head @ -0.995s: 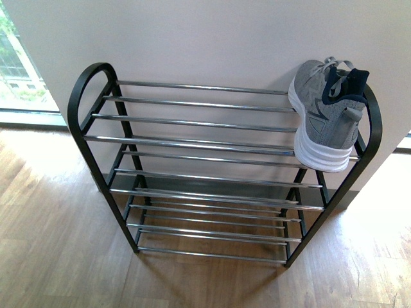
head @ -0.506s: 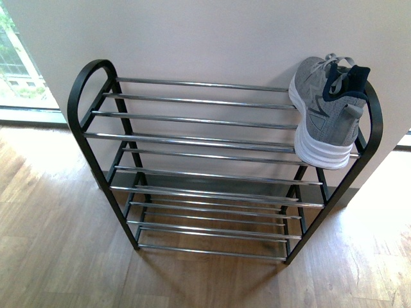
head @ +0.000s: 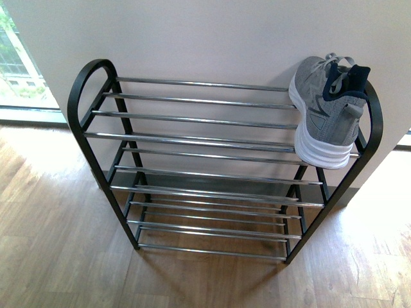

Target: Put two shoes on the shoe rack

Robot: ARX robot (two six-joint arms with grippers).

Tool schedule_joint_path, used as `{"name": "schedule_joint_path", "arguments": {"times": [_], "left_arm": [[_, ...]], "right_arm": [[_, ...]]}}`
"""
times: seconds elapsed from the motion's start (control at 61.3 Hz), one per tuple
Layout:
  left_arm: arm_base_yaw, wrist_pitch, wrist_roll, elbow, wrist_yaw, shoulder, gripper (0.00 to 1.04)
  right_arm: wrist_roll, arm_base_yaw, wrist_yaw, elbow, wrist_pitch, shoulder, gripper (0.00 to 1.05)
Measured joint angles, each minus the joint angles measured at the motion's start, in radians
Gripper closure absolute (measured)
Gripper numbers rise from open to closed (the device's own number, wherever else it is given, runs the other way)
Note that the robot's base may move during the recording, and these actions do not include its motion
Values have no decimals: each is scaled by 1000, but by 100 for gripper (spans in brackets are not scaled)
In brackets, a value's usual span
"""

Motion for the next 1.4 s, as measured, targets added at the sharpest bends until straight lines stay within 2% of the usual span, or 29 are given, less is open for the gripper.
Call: {"name": "schedule_joint_path", "arguments": {"times": [0.245, 0.359, 0.75, 0.783, 1.174, 1.288, 1.402], "left_arm": [[0, 0, 0, 0, 0, 0, 102], [0, 0, 0, 0, 0, 0, 102], [0, 0, 0, 0, 0, 0, 102], [0, 0, 0, 0, 0, 0, 102], [0, 0, 0, 0, 0, 0, 102], [0, 0, 0, 0, 0, 0, 102], [0, 0, 0, 0, 0, 0, 102]], "right_arm": [[0, 0, 0, 0, -62, -61, 103], [0, 0, 0, 0, -225, -197, 103], [0, 0, 0, 0, -236, -230, 103], [0, 0, 0, 0, -236, -230, 100], [0, 0, 0, 0, -236, -230, 35], [0, 0, 0, 0, -236, -230, 10], [0, 0, 0, 0, -236, -230, 9]]}}
